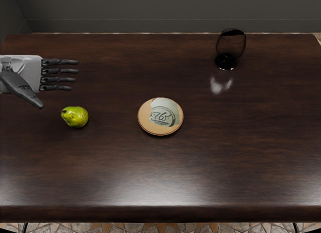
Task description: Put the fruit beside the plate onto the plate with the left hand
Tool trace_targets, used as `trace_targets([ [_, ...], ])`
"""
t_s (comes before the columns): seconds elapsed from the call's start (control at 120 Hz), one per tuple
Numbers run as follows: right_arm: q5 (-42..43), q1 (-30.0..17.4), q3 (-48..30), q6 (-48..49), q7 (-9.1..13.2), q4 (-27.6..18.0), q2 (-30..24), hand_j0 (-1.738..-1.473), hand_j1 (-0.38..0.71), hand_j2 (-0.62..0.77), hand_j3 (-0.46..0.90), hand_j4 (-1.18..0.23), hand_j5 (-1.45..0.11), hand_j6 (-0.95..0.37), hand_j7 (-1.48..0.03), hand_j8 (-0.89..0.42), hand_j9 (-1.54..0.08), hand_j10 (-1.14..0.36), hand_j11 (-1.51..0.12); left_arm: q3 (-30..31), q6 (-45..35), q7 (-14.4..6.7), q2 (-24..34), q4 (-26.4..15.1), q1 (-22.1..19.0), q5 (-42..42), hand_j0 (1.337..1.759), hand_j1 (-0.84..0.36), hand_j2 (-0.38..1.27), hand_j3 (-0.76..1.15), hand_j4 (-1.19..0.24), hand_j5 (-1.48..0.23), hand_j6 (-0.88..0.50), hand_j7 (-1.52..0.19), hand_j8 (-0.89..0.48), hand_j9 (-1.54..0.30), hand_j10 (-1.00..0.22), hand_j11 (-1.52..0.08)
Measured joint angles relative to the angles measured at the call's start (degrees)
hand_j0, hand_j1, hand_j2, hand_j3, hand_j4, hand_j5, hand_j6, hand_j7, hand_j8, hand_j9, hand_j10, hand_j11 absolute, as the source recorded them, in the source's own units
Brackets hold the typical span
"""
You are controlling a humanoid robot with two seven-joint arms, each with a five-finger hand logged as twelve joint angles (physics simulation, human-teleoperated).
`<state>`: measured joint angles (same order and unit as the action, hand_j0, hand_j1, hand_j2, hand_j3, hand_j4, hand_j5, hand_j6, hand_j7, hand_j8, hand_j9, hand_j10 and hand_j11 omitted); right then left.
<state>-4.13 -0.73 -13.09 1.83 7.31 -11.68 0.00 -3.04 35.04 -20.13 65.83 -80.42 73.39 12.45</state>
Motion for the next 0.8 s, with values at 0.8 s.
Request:
trace_targets([
  [0.8, 0.1, 0.0, 0.0, 0.0, 0.0, 0.0, 0.0, -1.658, -0.32, -0.01, 0.00, -0.03, -0.03, -0.03, -0.03, -0.03, -0.03, -0.03, -0.03, -0.2, 0.0, -3.6, -8.6, -4.9, 11.7, -20.4, 1.658, 0.35, 0.00, 0.00, 0.00, 0.00, 0.00, 0.00, 0.00, 0.00, 0.00, 0.00],
])
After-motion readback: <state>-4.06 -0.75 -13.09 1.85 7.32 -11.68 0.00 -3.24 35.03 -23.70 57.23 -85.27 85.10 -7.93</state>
